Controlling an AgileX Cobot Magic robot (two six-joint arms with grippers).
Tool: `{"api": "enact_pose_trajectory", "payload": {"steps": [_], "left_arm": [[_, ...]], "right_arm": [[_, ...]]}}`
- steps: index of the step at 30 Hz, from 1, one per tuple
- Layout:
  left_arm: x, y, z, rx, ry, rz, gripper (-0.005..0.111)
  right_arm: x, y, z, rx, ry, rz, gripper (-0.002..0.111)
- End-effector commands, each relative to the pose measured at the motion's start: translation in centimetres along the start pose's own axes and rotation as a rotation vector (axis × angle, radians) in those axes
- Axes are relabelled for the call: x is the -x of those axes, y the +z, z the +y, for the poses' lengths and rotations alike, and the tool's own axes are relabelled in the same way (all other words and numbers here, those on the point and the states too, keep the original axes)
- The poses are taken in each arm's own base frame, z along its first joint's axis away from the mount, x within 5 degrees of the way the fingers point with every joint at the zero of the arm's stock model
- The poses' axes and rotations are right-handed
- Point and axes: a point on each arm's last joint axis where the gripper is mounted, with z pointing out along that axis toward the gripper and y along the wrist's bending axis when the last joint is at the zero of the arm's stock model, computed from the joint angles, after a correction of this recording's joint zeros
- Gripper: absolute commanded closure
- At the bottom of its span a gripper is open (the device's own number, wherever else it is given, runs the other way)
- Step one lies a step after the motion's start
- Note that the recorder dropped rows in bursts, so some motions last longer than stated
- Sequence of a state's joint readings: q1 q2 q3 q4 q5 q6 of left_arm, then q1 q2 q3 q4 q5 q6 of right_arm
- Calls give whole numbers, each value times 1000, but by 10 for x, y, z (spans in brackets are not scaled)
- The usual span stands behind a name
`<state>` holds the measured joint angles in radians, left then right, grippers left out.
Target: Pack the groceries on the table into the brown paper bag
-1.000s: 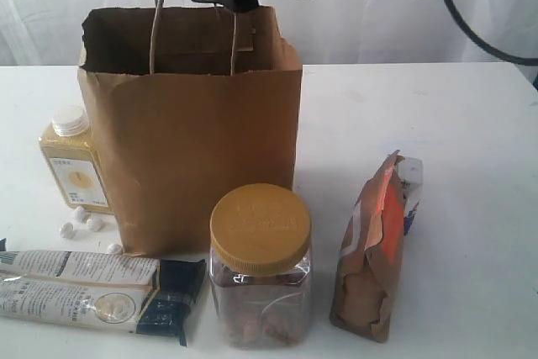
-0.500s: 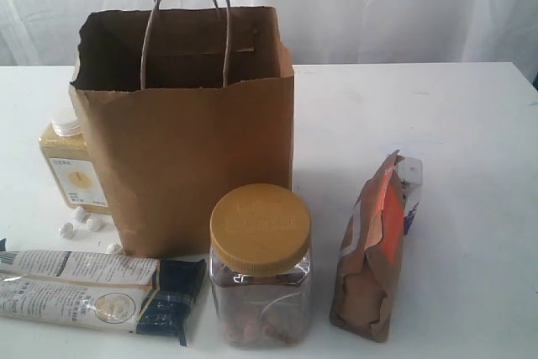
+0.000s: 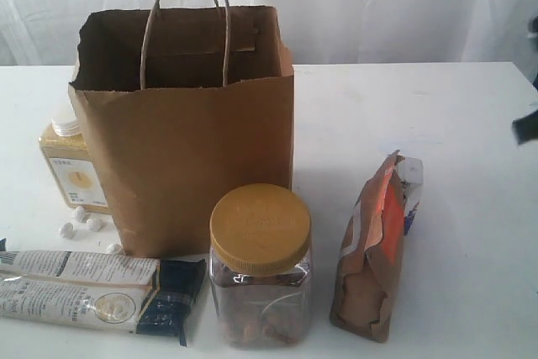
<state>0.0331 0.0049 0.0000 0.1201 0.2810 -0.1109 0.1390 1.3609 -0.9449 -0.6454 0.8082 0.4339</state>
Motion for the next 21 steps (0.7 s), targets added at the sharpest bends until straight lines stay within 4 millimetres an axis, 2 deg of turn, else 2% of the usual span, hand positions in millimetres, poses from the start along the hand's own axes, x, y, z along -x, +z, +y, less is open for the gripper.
{"api": "enact_pose_trajectory", "payload": {"steps": [1,4,7,9,10,11,12,14,18,21], "left_arm": [[0,0,0,0,-5,-6,107],[0,0,0,0,-5,-6,107],[0,0,0,0,-5,-6,107],[0,0,0,0,-5,-6,107],[0,0,0,0,-5,-6,107],[0,0,0,0,-5,-6,107],[0,0,0,0,-5,-6,107],[0,0,0,0,-5,-6,107],[0,0,0,0,-5,-6,107],[0,0,0,0,-5,-6,107]], "right_arm": [[-33,22,16,80,7,61,108],[-52,23,22,121,78,97,108],[-79,12,29,219,202,59,108],[-91,-5,31,325,319,-98,108],[-105,-24,27,393,399,-252,108],[-114,-32,25,418,418,-345,108],[-131,-49,21,445,428,-519,108],[-155,-72,11,444,439,-710,108],[-193,-104,-6,437,534,-934,108],[-200,-112,-9,441,550,-1008,108]]}}
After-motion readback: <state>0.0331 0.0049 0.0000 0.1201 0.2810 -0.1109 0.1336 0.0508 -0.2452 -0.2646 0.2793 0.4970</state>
